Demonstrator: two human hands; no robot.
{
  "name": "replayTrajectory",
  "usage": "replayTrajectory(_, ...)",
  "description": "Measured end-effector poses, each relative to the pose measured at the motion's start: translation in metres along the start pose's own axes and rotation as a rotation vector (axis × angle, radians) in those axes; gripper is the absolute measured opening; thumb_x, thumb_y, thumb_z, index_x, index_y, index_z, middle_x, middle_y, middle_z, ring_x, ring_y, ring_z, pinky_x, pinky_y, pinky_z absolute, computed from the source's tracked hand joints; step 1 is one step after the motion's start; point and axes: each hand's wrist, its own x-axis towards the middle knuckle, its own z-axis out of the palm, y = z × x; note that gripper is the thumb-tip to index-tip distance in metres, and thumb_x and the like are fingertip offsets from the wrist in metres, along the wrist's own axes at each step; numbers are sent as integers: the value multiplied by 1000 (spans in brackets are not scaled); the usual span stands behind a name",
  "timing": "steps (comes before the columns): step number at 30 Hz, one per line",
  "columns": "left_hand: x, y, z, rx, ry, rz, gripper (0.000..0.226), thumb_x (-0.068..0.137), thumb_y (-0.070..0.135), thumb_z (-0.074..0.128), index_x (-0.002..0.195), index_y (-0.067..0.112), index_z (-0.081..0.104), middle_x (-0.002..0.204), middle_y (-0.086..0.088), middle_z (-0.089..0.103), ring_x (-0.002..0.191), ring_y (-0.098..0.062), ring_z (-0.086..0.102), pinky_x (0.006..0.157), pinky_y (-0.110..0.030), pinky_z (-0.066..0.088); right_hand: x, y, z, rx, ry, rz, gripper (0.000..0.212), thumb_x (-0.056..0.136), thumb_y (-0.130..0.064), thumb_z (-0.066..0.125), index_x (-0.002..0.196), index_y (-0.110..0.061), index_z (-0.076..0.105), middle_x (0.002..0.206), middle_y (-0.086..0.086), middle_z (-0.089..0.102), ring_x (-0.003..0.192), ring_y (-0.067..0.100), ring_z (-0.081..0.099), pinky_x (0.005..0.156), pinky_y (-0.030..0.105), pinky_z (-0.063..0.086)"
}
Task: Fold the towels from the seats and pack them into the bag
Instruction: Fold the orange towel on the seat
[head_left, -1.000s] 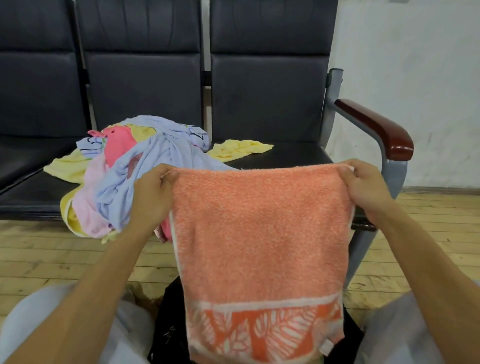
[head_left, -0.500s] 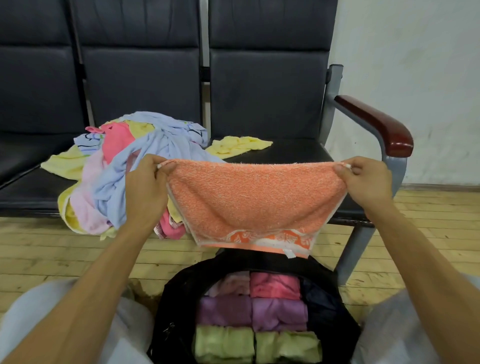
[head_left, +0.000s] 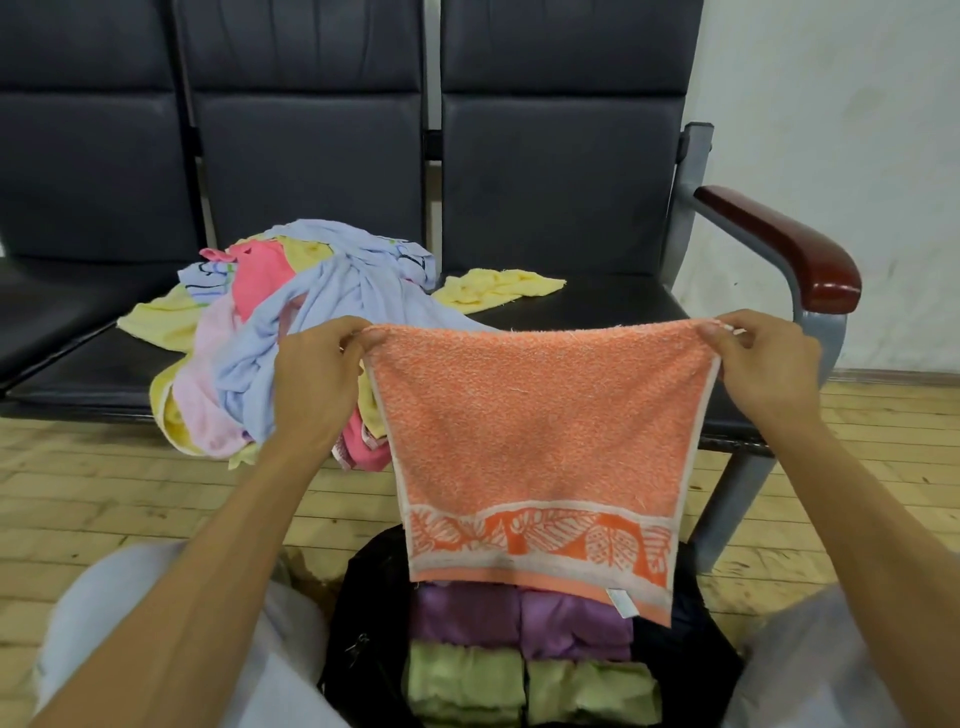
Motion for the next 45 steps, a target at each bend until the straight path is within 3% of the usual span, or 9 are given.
replayTrajectory(6,2,-5,1,22,-45,-66,15,95,27,60,89,14,67,62,3,63,52,-13,63,66,-38,55,4,0,2,245,-15,134,18,90,-29,68,100,-15,73,90,2,71,89,20,68,89,44,56)
replayTrajectory(9,4,-7,2,47,-74,-86,15,95,23,59,90,11,66,65,-2,64,54,-11,63,65,-35,54,4,-2,1,391,-37,198,2,90,-24,69,89,-22,69,89,1,71,90,17,68,88,40,57)
replayTrajectory(14,5,-9,6,79,-134,-121,11,97,15,57,91,11,65,67,-5,63,55,-8,61,61,-29,51,3,-6,-2,545,-40,239,6,94,-19,63,94,-20,69,86,-7,68,85,8,65,90,35,54)
replayTrajectory(18,6,-13,7,93,-218,-155,8,95,14,59,90,15,66,65,-1,63,59,-14,63,64,-32,52,4,-4,-4,612,-18,263,9,95,-16,62,93,-21,70,95,-6,68,96,11,64,94,35,53)
replayTrajectory(28,2,-7,5,60,-268,-134,13,90,13,66,98,9,75,66,8,65,56,1,63,60,-9,46,9,0,-6,689,24,286,21,95,-13,60,83,-27,69,97,-4,68,104,16,63,92,33,51)
replayTrajectory(33,0,2,3,-240,-291,-249,14,84,10,72,98,8,75,80,-4,73,62,-4,67,70,-23,57,10,1,-7,694,65,348,16,97,-13,57,92,-23,69,96,-6,66,98,12,62,78,23,49)
replayTrajectory(38,1,4,2,-288,-348,-270,5,95,18,60,92,21,64,83,-20,71,73,-22,63,80,-40,53,11,4,-5,655,40,379,14,98,-15,56,93,-21,68,100,-1,66,102,17,61,84,29,50)
replayTrajectory(41,1,4,4,-271,-321,-284,6,99,20,54,95,20,58,84,-19,70,75,-21,64,79,-37,54,10,3,-2,603,8,353,14,98,-16,56,91,-22,66,99,-1,65,104,18,60,94,36,50)
replayTrajectory(45,4,10,4,-485,-192,-385,12,97,12,55,108,13,62,87,-7,68,73,-11,66,69,-28,57,8,2,0,575,-13,327,11,98,-15,57,96,-20,67,96,-7,63,105,16,59,97,37,50)
